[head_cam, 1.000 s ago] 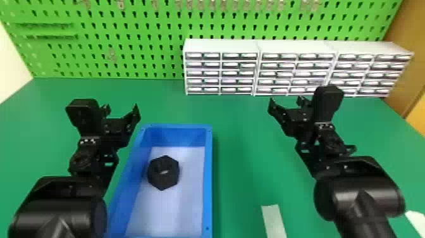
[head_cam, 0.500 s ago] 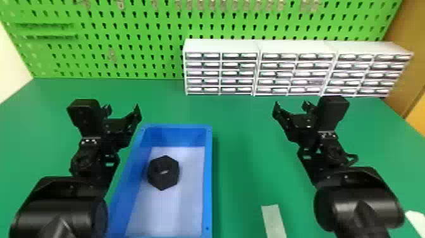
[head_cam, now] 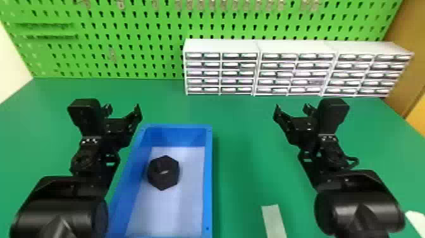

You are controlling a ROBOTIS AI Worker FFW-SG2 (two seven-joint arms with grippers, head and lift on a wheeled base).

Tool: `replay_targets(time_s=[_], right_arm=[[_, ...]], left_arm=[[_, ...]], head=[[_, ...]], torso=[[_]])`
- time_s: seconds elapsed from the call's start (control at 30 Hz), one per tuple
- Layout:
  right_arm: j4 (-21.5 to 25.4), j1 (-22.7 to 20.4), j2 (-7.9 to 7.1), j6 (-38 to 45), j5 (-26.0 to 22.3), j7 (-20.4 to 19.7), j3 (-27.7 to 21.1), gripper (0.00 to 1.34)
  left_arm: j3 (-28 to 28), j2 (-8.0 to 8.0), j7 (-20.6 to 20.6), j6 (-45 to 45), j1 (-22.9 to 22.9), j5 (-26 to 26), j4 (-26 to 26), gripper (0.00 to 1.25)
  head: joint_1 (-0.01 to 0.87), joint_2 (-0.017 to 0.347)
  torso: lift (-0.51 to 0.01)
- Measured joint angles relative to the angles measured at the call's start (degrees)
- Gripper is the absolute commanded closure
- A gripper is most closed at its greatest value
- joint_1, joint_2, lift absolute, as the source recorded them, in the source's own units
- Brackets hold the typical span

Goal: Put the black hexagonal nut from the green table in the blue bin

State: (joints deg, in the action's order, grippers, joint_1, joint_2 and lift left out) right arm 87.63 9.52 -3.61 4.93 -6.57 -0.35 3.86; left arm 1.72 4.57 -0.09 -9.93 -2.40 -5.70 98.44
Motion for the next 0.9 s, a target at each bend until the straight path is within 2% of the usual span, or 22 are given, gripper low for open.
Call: replay_targets(time_s=[0.9], right_arm=[[0.0,-0.47,0.24,-0.01,0.45,0.0,-0.38,0.41]], left_arm=[[-0.05,0.0,0.0,0.0,0.01,-0.01,0.0,0.49]], head=[[0.686,0.051]], torso=[[-0.096]])
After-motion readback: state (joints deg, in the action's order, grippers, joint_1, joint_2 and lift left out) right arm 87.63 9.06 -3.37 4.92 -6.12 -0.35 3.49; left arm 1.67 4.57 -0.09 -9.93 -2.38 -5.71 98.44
